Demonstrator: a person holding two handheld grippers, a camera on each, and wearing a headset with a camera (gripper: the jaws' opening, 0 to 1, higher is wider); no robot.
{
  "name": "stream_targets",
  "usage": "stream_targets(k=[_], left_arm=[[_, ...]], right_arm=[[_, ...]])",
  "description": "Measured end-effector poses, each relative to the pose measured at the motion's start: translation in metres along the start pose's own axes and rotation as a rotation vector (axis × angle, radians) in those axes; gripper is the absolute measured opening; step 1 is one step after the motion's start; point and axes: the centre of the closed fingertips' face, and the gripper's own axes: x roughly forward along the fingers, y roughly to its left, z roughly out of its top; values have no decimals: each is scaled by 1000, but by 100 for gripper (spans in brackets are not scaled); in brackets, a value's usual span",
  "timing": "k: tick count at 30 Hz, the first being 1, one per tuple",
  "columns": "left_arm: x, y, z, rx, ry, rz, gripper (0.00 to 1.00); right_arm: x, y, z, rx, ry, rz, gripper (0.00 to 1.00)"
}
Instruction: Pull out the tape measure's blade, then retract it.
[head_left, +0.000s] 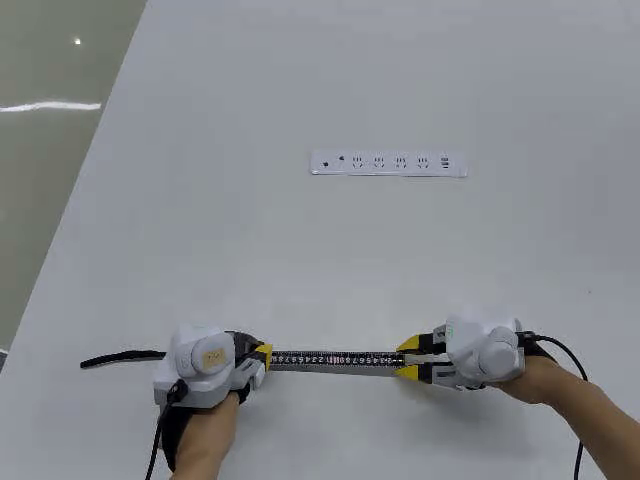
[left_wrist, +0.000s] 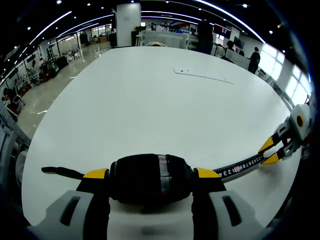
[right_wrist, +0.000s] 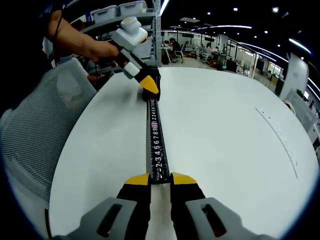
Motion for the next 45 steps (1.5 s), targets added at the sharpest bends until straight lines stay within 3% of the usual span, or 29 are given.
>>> stream_targets(k=[45], left_arm=[[0, 0, 0, -1, 9, -3, 64]], right_arm=[[10, -2, 9, -25, -1, 10, 12]])
